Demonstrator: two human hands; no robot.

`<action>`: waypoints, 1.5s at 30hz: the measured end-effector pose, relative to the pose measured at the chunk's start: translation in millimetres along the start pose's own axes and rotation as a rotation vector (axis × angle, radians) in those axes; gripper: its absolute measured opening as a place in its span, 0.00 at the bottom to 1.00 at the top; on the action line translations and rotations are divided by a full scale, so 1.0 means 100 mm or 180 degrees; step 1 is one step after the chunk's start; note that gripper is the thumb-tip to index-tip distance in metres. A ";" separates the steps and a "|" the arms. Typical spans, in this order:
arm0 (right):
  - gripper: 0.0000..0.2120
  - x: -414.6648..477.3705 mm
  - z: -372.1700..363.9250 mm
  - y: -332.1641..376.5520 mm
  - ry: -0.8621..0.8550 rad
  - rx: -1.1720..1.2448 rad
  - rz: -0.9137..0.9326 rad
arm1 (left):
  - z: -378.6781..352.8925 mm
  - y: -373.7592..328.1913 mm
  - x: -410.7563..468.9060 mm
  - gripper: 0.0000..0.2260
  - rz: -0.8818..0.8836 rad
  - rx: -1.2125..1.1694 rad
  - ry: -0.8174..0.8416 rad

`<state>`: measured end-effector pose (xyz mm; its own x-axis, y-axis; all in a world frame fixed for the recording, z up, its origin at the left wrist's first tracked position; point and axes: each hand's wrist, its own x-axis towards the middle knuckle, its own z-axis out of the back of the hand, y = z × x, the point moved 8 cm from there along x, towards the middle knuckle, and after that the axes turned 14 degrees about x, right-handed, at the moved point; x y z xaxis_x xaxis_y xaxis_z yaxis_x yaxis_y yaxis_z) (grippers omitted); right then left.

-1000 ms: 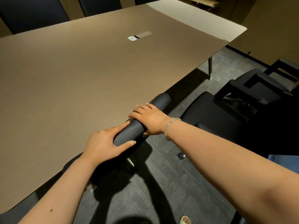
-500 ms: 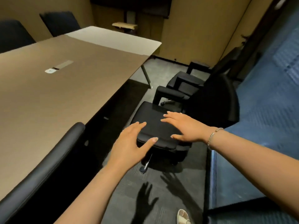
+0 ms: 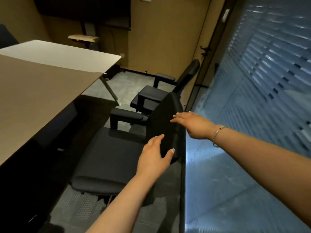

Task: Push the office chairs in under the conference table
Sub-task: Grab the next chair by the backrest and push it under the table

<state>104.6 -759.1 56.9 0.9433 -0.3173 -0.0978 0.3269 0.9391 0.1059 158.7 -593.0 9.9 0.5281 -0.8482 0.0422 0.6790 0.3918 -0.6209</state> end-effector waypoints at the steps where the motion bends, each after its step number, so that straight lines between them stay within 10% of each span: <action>1: 0.37 0.06 0.02 -0.21 -0.0011 -0.0032 -0.0042 | -0.09 -0.06 0.14 0.31 0.0018 0.0027 0.0033; 22: 0.44 1.23 -0.62 -1.26 0.0406 -0.0472 0.0113 | -1.30 -0.08 1.60 0.55 0.0160 0.0383 0.1252; 45: 0.39 2.81 -0.67 -0.30 0.0728 -0.0401 0.1155 | -0.04 1.18 1.80 0.46 0.0330 0.0202 0.0186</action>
<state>356.0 -867.3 -40.3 0.9538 0.0599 -0.2943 -0.0461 0.9975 0.0537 331.7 -700.7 -59.2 0.5678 -0.8205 -0.0664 0.6541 0.4986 -0.5688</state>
